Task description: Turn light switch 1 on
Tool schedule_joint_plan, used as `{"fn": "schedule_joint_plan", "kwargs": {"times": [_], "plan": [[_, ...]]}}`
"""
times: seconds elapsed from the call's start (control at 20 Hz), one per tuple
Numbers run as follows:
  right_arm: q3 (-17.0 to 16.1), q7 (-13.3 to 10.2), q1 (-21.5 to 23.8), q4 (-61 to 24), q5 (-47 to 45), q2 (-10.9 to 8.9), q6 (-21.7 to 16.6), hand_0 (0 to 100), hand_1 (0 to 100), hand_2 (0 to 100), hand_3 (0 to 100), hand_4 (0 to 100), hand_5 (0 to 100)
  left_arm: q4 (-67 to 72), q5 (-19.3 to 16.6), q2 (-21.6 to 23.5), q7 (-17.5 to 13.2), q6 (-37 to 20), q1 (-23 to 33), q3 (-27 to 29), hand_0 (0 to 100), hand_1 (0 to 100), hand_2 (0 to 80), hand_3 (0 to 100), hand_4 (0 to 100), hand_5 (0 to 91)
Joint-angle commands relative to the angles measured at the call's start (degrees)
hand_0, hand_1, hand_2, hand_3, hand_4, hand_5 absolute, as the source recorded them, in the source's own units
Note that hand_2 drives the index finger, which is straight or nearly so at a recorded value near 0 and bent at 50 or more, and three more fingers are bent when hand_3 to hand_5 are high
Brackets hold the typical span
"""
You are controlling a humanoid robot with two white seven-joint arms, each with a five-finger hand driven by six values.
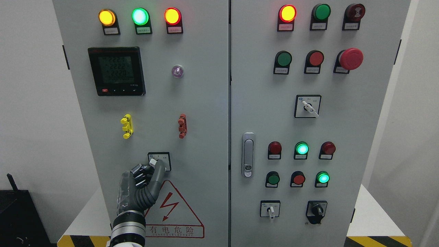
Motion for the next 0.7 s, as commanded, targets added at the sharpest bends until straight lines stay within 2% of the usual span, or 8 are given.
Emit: {"fn": "schedule_joint_plan", "kwargs": {"times": [0.0, 0.35, 0.65], "plan": [[0.0, 0.0, 0.0, 0.0, -1.4, 0.0, 0.0, 0, 0, 0, 0, 0, 0, 0.0, 0.0, 0.0, 0.7, 0.0, 0.1, 0.1, 57, 54, 62.6, 91, 95, 85.0], [0.0, 0.0, 0.0, 0.0, -1.4, 0.0, 0.0, 0, 0, 0, 0, 0, 0, 0.0, 0.0, 0.0, 0.7, 0.0, 0.1, 0.1, 61, 52, 62.9, 92, 95, 85.1], [0.0, 0.0, 0.0, 0.0, -1.4, 0.0, 0.0, 0, 0, 0, 0, 0, 0, 0.0, 0.0, 0.0, 0.7, 0.0, 0.3, 0.1, 58, 50, 63.7, 92, 95, 85.2]]}}
